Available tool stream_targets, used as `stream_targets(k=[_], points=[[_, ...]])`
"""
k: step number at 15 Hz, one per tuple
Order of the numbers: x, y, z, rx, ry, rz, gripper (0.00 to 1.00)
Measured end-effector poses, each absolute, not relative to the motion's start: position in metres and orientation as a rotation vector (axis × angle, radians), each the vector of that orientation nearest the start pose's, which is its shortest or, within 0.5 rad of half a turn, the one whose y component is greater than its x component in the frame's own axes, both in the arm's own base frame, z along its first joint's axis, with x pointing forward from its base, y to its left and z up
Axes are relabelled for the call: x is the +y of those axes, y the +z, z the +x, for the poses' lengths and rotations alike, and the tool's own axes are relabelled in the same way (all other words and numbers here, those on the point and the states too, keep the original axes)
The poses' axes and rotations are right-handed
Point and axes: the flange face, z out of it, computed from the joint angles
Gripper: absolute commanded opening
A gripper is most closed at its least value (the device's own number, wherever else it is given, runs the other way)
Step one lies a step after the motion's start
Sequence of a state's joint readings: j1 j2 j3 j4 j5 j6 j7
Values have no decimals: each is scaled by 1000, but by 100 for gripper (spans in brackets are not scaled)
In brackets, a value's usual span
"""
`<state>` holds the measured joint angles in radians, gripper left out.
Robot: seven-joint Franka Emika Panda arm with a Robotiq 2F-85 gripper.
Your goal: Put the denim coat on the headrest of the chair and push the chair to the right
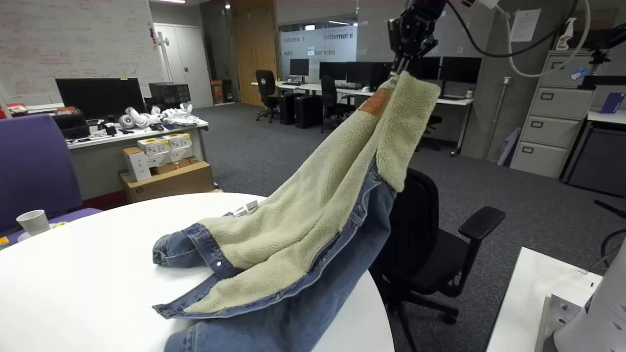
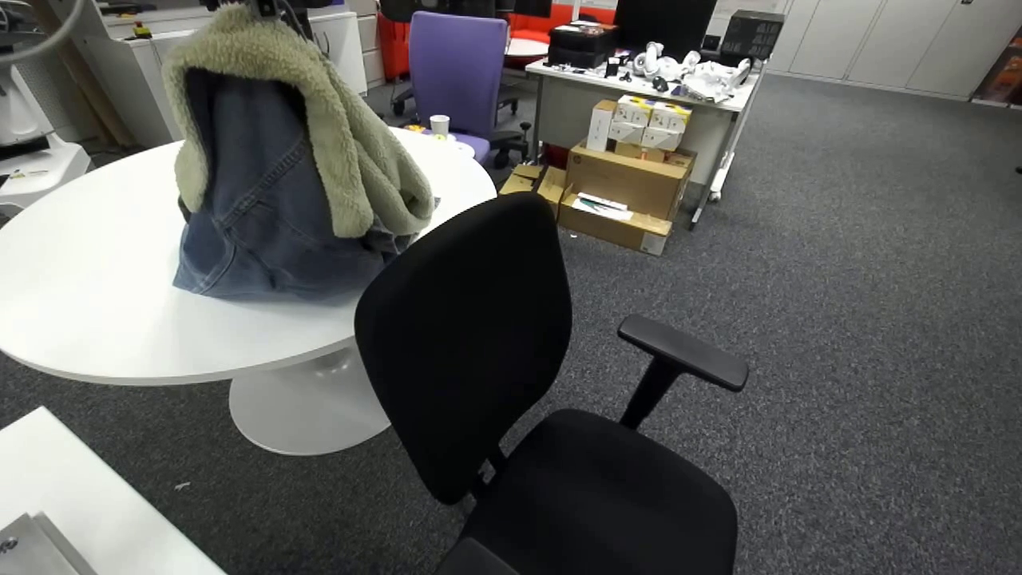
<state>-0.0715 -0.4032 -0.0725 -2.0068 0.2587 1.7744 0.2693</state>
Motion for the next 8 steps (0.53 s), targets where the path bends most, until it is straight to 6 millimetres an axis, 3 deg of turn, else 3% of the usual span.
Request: stream_targets(k=[4, 8], points=[[-77, 683, 434, 731, -258, -2693, 2], [-101, 709, 447, 859, -298, -2638, 2]])
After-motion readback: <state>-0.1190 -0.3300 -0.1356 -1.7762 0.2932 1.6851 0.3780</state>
